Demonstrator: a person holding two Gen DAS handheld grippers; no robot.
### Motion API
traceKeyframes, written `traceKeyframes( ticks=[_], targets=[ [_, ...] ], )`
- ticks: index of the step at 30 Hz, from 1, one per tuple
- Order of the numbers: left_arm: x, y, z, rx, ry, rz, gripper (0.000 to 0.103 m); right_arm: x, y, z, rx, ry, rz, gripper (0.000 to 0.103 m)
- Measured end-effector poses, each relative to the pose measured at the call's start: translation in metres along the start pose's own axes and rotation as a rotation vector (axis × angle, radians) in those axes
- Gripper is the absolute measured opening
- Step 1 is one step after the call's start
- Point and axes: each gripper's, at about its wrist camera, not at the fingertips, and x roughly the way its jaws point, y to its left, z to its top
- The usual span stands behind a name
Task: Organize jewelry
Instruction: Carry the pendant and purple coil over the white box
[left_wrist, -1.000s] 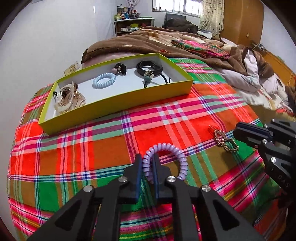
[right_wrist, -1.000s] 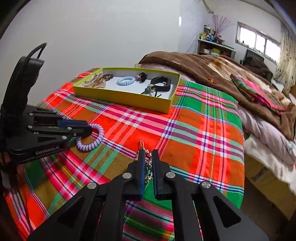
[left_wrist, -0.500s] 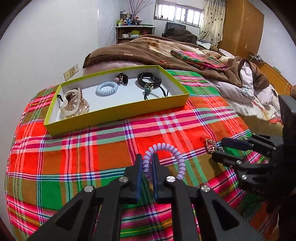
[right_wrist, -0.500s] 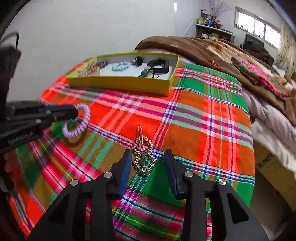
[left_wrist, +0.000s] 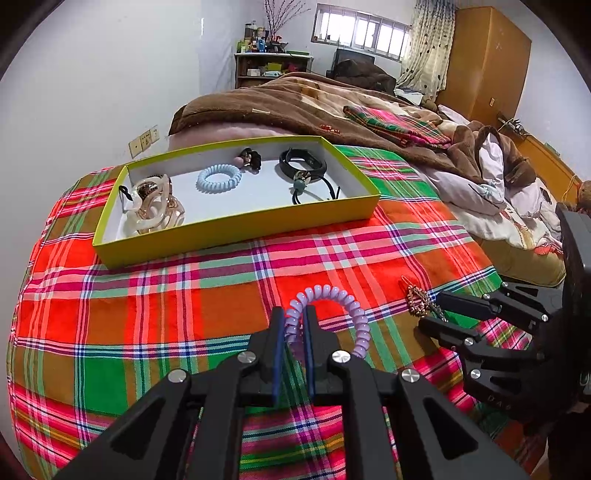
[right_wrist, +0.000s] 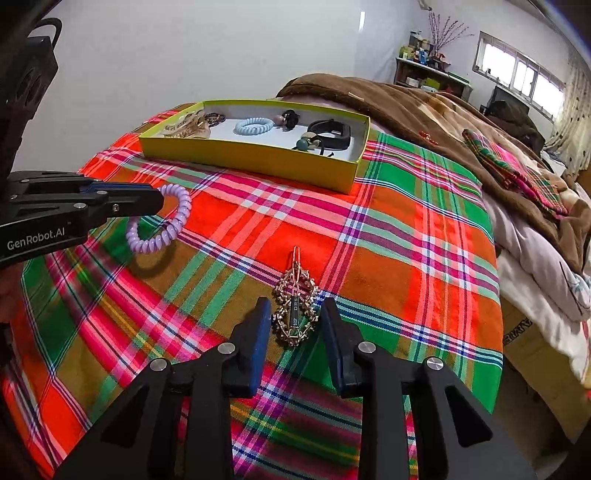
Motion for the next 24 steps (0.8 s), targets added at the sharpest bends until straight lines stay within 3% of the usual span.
traceKeyframes(
  ticks=[24],
  targets=[
    [-0.029, 0.004, 0.016, -0.001, -0.064, 0.007, 0.010, -0.036, 0.002, 0.020, 0.023, -0.114, 0.014, 0.029]
  ],
)
